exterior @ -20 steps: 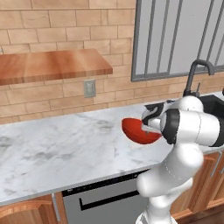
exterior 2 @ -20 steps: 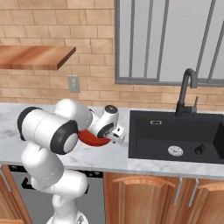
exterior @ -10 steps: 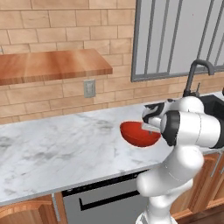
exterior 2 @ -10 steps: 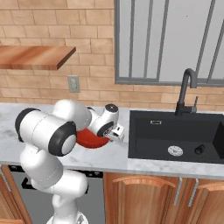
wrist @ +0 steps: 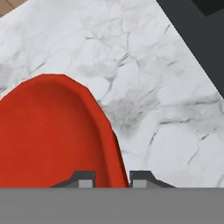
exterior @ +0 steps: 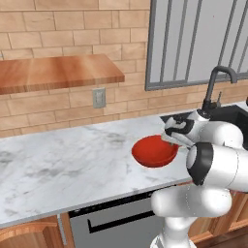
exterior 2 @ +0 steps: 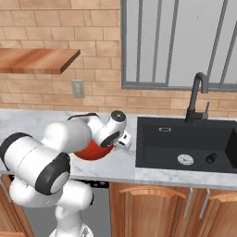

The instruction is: Clear the mugs and bowl far away from the sink.

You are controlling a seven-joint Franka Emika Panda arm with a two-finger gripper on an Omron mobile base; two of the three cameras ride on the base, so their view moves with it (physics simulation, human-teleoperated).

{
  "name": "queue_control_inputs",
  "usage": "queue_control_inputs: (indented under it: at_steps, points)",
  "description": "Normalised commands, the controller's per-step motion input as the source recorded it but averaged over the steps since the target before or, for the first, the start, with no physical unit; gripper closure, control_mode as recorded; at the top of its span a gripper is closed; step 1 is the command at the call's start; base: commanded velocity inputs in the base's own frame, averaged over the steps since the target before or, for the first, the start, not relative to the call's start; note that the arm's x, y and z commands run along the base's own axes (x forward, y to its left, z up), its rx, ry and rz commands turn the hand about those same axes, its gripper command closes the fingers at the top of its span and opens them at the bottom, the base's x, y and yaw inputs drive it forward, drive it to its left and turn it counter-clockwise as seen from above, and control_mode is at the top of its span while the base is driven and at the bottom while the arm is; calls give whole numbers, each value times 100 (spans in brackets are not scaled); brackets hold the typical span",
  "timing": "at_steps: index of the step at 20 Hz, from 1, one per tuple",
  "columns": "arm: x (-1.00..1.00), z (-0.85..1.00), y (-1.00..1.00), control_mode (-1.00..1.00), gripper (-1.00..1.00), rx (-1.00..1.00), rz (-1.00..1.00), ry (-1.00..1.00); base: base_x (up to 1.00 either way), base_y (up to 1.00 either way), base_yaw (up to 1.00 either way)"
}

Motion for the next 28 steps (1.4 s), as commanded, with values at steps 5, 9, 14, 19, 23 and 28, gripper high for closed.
queue_control_inputs:
  at_steps: [5, 9, 14, 19, 23, 28]
  points:
    - [-36, 88, 0, -100, 100, 0, -12, 0, 0, 0, 0]
    - [-50, 100, 1, -100, 100, 3, -10, -3, 0, 0, 0]
    - [-72, 67, -1, -100, 100, 11, -7, -12, 0, 0, 0]
    - [-77, 19, -1, -100, 100, 12, 0, -23, 0, 0, 0]
    - [-48, 84, 0, -100, 100, 11, -6, -25, 0, 0, 0]
    - [-35, 100, -13, -100, 100, 4, -11, -10, 0, 0, 0]
